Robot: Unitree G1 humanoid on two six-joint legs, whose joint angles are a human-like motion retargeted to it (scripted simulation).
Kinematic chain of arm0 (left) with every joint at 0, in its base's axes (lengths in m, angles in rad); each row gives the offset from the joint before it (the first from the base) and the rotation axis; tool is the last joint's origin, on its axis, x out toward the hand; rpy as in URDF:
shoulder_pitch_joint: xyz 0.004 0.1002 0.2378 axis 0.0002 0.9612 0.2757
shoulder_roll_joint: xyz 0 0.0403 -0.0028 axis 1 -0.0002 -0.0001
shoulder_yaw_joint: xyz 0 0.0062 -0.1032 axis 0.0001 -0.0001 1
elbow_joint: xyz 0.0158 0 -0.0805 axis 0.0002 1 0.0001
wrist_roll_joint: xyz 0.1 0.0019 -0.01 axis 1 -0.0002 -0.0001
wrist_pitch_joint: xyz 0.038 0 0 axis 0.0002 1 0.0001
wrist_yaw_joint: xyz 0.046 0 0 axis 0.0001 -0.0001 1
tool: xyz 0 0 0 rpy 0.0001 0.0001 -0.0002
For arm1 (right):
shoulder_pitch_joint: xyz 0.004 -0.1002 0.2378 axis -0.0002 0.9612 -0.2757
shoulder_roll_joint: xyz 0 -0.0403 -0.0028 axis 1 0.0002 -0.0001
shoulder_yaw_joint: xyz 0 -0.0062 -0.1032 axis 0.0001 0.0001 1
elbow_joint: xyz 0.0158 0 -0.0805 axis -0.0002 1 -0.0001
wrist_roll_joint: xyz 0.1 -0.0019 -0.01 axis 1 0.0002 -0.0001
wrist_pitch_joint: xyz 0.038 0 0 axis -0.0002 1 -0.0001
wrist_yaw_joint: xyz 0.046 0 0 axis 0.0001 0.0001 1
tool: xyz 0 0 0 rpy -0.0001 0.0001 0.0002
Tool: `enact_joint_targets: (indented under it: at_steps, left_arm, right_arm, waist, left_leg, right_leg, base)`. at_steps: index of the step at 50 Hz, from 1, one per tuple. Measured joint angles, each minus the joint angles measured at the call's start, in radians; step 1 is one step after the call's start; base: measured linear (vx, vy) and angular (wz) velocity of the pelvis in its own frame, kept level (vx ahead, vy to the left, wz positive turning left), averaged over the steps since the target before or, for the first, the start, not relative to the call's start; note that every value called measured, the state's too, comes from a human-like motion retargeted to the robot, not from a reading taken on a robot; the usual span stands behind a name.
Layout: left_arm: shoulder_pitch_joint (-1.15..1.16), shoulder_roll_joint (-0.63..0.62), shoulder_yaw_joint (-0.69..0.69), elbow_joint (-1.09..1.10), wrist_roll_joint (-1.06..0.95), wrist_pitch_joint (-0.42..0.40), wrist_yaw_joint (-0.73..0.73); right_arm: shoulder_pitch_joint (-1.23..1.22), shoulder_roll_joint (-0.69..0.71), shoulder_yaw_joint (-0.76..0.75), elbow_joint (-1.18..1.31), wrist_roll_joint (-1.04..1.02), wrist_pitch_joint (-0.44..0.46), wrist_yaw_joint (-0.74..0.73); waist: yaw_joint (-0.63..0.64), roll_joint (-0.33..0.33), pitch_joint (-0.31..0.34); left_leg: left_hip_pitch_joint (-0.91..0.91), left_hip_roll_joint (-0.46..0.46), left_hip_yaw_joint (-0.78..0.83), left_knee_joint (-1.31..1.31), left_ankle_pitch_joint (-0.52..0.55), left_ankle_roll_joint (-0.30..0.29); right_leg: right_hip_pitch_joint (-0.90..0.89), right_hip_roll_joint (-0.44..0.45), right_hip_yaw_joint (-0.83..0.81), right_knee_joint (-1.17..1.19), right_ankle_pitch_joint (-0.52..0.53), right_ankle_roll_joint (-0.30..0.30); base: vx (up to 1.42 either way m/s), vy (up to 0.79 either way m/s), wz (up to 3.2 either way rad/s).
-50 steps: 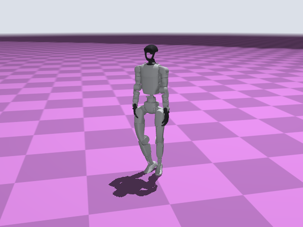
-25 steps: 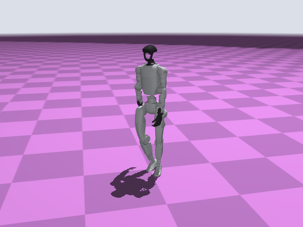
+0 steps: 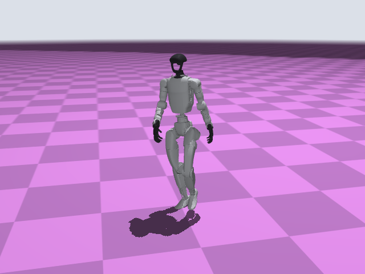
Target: In place motions
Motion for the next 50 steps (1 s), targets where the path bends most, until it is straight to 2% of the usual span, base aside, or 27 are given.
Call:
enact_joint_targets:
  at_steps: [2, 3, 4, 5, 7, 8, 9, 10, 12, 15, 17, 20, 23, 25, 28, 30, 32, 33, 35, 37, 38, 40, 42, 43, 45, 48, 50]
  left_arm:
    - [-0.077, -0.002, -0.087, 0.0, 0.009, -0.011, -0.008]
    - [-0.12, -0.002, -0.133, 0.0, 0.01, -0.022, -0.007]
    - [-0.165, -0.008, -0.179, 0.0, 0.01, -0.036, 0.001]
    - [-0.209, -0.015, -0.226, 0.0, 0.01, -0.052, 0.011]
    - [-0.336, -0.048, -0.274, -0.049, 0.025, -0.06, 0.014]
    - [-0.396, -0.059, -0.282, -0.088, 0.041, -0.066, 0.002]
    - [-0.468, -0.056, -0.292, -0.132, 0.051, -0.072, -0.035]
    - [-0.547, -0.047, -0.303, -0.179, 0.059, -0.077, -0.083]
    - [-0.652, -0.015, -0.282, -0.281, 0.134, -0.066, -0.186]
    - [-0.777, -0.013, -0.27, -0.39, 0.254, -0.08, -0.213]
    - [-0.796, -0.013, -0.306, -0.454, 0.247, -0.127, -0.141]
    - [-0.765, -0.002, -0.353, -0.532, 0.211, -0.198, -0.081]
    - [-0.703, -0.038, -0.394, -0.552, 0.224, -0.209, -0.086]
    - [-0.661, -0.055, -0.398, -0.538, 0.228, -0.205, -0.093]
    - [-0.567, -0.076, -0.373, -0.46, 0.205, -0.186, -0.093]
    - [-0.469, -0.092, -0.343, -0.389, 0.202, -0.173, -0.103]
    - [-0.352, -0.096, -0.304, -0.297, 0.217, -0.156, -0.11]
    - [-0.299, -0.092, -0.287, -0.243, 0.225, -0.14, -0.111]
    - [-0.234, -0.062, -0.256, -0.126, 0.249, -0.078, -0.115]
    - [-0.21, -0.028, -0.228, -0.008, 0.223, -0.016, -0.069]
    - [-0.182, -0.017, -0.201, -0.002, 0.184, 0.019, -0.037]
    - [-0.131, 0.004, -0.146, 0.0, 0.116, 0.068, -0.043]
    - [-0.091, 0.01, -0.114, 0.0, 0.091, 0.089, -0.071]
    - [-0.069, 0.011, -0.075, 0.0, 0.107, 0.071, -0.073]
    - [-0.009, 0.016, -0.004, 0.0, 0.155, 0.029, -0.077]
    - [0.094, 0.031, 0.024, 0.0, 0.133, 0.033, -0.061]
    - [0.109, 0.032, 0.03, 0.0, 0.084, 0.047, -0.038]
  right_arm:
    - [0.12, -0.009, -0.023, 0.056, -0.028, 0.007, 0.0]
    - [0.181, -0.015, -0.039, 0.094, -0.048, 0.016, 0.01]
    - [0.24, -0.026, -0.058, 0.144, -0.066, 0.027, 0.017]
    - [0.299, -0.039, -0.078, 0.201, -0.083, 0.038, 0.023]
    - [0.342, -0.078, -0.152, 0.353, -0.118, 0.082, 0.013]
    - [0.355, -0.097, -0.192, 0.432, -0.122, 0.11, -0.009]
    - [0.368, -0.121, -0.231, 0.51, -0.098, 0.135, -0.041]
    - [0.381, -0.146, -0.268, 0.586, -0.062, 0.157, -0.077]
    - [0.393, -0.185, -0.302, 0.684, 0.039, 0.163, -0.078]
    - [0.495, -0.227, -0.331, 0.706, 0.137, 0.208, -0.104]
    - [0.57, -0.24, -0.39, 0.706, 0.133, 0.2, -0.198]
    - [0.659, -0.258, -0.455, 0.706, 0.151, 0.188, -0.227]
    - [0.712, -0.242, -0.495, 0.706, 0.198, 0.197, -0.199]
    - [0.679, -0.226, -0.482, 0.706, 0.229, 0.194, -0.203]
    - [0.581, -0.199, -0.399, 0.706, 0.204, 0.187, -0.205]
    - [0.505, -0.175, -0.326, 0.706, 0.171, 0.186, -0.184]
    - [0.423, -0.143, -0.228, 0.698, 0.142, 0.181, -0.168]
    - [0.386, -0.125, -0.177, 0.674, 0.129, 0.18, -0.165]
    - [0.28, -0.091, -0.099, 0.598, 0.094, 0.182, -0.138]
    - [0.139, -0.073, -0.058, 0.477, 0.046, 0.163, -0.077]
    - [0.05, -0.069, -0.035, 0.415, 0.02, 0.15, -0.045]
    - [-0.106, -0.078, -0.023, 0.286, -0.064, 0.127, 0.013]
    - [-0.206, -0.083, -0.047, 0.165, -0.14, 0.105, 0.007]
    - [-0.244, -0.086, -0.045, 0.114, -0.148, 0.088, -0.01]
    - [-0.281, -0.094, -0.034, 0.03, -0.116, 0.045, -0.052]
    - [-0.263, -0.075, -0.012, -0.04, -0.027, -0.015, -0.068]
    - [-0.249, -0.061, -0.02, -0.074, -0.028, -0.028, -0.036]
  waist:
    - [-0.031, -0.006, -0.011]
    - [-0.053, 0.004, -0.015]
    - [-0.072, 0.023, -0.026]
    - [-0.091, 0.046, -0.039]
    - [-0.187, 0.112, -0.04]
    - [-0.243, 0.115, -0.037]
    - [-0.287, 0.119, -0.015]
    - [-0.326, 0.122, 0.016]
    - [-0.377, 0.133, 0.101]
    - [-0.465, 0.172, 0.173]
    - [-0.464, 0.175, 0.151]
    - [-0.469, 0.165, 0.089]
    - [-0.412, 0.171, 0.024]
    - [-0.342, 0.147, 0.037]
    - [-0.292, 0.135, 0.027]
    - [-0.29, 0.125, 0.007]
    - [-0.295, 0.105, -0.012]
    - [-0.279, 0.086, -0.023]
    - [-0.167, 0.042, -0.036]
    - [-0.103, 0.049, 0.028]
    - [-0.107, 0.057, 0.071]
    - [0.002, 0.034, 0.169]
    - [0.057, -0.002, 0.225]
    - [0.069, -0.015, 0.24]
    - [0.097, -0.047, 0.235]
    - [0.124, -0.082, 0.127]
    - [0.092, -0.074, 0.099]
  left_leg:
    - [0.214, -0.125, -0.007, -0.341, 0.035, -0.028]
    - [0.325, -0.181, -0.036, -0.542, 0.021, -0.068]
    - [0.421, -0.208, -0.023, -0.708, -0.035, -0.069]
    - [0.511, -0.221, 0.011, -0.856, -0.113, -0.052]
    - [0.532, -0.192, -0.065, -1.01, -0.106, -0.02]
    - [0.506, -0.193, -0.108, -1.027, -0.097, -0.023]
    - [0.484, -0.199, -0.129, -1.03, -0.09, -0.015]
    - [0.464, -0.208, -0.139, -1.024, -0.085, -0.002]
    - [0.442, -0.192, -0.162, -0.996, -0.079, 0.021]
    - [0.409, -0.132, -0.254, -0.965, -0.068, 0.026]
    - [0.4, -0.131, -0.255, -0.98, -0.067, 0.025]
    - [0.401, -0.149, -0.257, -1.0, -0.074, 0.023]
    - [0.407, -0.144, -0.25, -1.011, -0.089, 0.006]
    - [0.455, -0.156, -0.196, -1.013, -0.11, -0.005]
    - [0.491, -0.17, -0.15, -1.0, -0.142, -0.023]
    - [0.493, -0.19, -0.147, -0.956, -0.164, -0.027]
    - [0.467, -0.205, -0.151, -0.833, -0.148, -0.037]
    - [0.426, -0.204, -0.135, -0.714, -0.099, -0.051]
    - [0.195, -0.101, -0.042, -0.314, 0.103, -0.055]
    - [-0.04, 0.008, -0.084, 0.017, 0.169, 0.045]
    - [-0.143, 0.017, -0.156, 0.149, 0.107, 0.035]
    - [-0.284, 0.101, -0.142, 0.359, 0.032, 0.014]
    - [-0.402, 0.133, -0.108, 0.49, -0.024, 0.038]
    - [-0.455, 0.142, -0.105, 0.539, -0.046, 0.045]
    - [-0.536, 0.141, -0.078, 0.601, -0.078, 0.054]
    - [-0.585, 0.156, -0.027, 0.61, -0.106, 0.057]
    - [-0.555, 0.148, -0.029, 0.588, -0.113, 0.057]
  right_leg:
    - [0.013, -0.006, -0.019, 0.055, -0.037, -0.004]
    - [0.013, 0.011, -0.043, 0.092, -0.046, -0.013]
    - [0.0, 0.031, -0.078, 0.154, -0.015, -0.021]
    - [-0.02, 0.051, -0.118, 0.228, 0.035, -0.027]
    - [-0.2, -0.006, -0.239, 0.575, 0.295, -0.002]
    - [-0.35, -0.067, -0.225, 0.768, 0.391, -0.025]
    - [-0.49, -0.092, -0.162, 0.936, 0.39, -0.035]
    - [-0.627, -0.098, -0.075, 1.091, 0.339, -0.04]
    - [-0.733, -0.151, -0.1, 1.249, 0.273, -0.074]
    - [-0.883, -0.072, -0.101, 1.365, 0.222, -0.007]
    - [-0.961, -0.013, -0.073, 1.379, 0.196, 0.037]
    - [-0.954, -0.056, -0.097, 1.354, 0.149, 0.006]
    - [-0.824, -0.036, -0.092, 1.208, 0.138, 0.01]
    - [-0.68, 0.009, -0.035, 1.066, 0.137, 0.001]
    - [-0.413, 0.084, 0.042, 0.714, 0.161, 0.017]
    - [-0.227, 0.085, 0.051, 0.426, 0.207, 0.051]
    - [-0.079, 0.06, 0.022, 0.204, -0.045, 0.075]
    - [-0.039, 0.049, 0.009, 0.14, -0.101, 0.039]
    - [-0.034, -0.001, -0.006, 0.059, -0.071, 0.034]
    - [-0.074, 0.025, 0.127, 0.063, -0.034, 0.061]
    - [-0.086, 0.038, 0.118, 0.062, -0.016, 0.054]
    - [-0.103, 0.03, 0.123, 0.069, 0.014, 0.019]
    - [-0.109, 0.021, 0.167, 0.057, 0.035, -0.005]
    - [-0.11, 0.009, 0.165, 0.053, 0.043, -0.005]
    - [-0.12, -0.012, 0.199, 0.042, 0.055, -0.006]
    - [-0.16, -0.035, 0.198, 0.024, 0.063, -0.003]
    - [-0.155, -0.027, 0.197, 0.019, 0.057, -0.001]
  base:
    - [0.36, 0.02, 0.56]
    - [0.38, 0.03, 0.55]
    - [0.42, 0.06, 0.53]
    - [0.27, 0.08, 0.84]
    - [-0.04, 0.08, 1.45]
    - [-0.23, 0.13, 1.52]
    - [-0.31, 0.2, 1.18]
    - [-0.42, 0.19, 0.67]
    - [-0.48, 0.07, 0.81]
    - [-0.27, -0.09, 1.14]
    - [0.07, -0.11, 0.11]
    - [0.3, -0.12, -0.02]
    - [0.23, -0.09, -0.26]
    - [0.02, 0.02, -1.01]
    - [0.03, 0.04, -0.72]
    - [0.16, -0.01, 0.06]
    - [0.21, -0.06, 0.23]
    - [0.05, -0.13, -0.5]
    - [-0.22, -0.23, -1.31]
    - [-0.56, -0.41, -0.59]
    - [-0.77, -0.35, -0.64]
    - [-0.77, -0.19, -1.8]
    - [-0.41, -0.09, -1.11]
    - [-0.12, -0.07, -0.46]
    - [0.16, -0.02, -0.35]
    - [0.4, 0.05, -0.15]
    - [0.12, 0.05, 0.62]
